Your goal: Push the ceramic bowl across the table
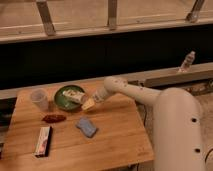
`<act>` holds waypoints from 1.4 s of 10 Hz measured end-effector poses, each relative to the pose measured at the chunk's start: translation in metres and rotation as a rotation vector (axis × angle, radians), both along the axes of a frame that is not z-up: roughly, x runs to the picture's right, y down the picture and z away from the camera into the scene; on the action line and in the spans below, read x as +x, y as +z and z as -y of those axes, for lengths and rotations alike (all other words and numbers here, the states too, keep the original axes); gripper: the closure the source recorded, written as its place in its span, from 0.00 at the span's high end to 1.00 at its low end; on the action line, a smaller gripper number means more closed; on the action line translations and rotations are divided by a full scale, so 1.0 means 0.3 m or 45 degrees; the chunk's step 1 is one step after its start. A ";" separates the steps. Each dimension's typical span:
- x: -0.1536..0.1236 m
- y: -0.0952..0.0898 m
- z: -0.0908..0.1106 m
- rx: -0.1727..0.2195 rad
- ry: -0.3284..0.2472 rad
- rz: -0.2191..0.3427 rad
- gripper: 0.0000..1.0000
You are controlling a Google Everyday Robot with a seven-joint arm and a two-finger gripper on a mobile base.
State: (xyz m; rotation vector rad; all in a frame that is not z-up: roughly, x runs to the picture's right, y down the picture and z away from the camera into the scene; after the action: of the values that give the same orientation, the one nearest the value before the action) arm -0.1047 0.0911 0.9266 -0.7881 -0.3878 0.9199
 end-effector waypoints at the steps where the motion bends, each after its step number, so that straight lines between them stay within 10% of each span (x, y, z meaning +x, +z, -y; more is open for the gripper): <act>1: -0.032 0.001 0.015 0.011 0.004 0.017 0.80; 14: -0.250 -0.040 0.125 0.124 0.044 0.259 0.80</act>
State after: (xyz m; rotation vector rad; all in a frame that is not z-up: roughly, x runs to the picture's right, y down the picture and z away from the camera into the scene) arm -0.1796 0.0537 0.9146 -0.7900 -0.6214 0.8490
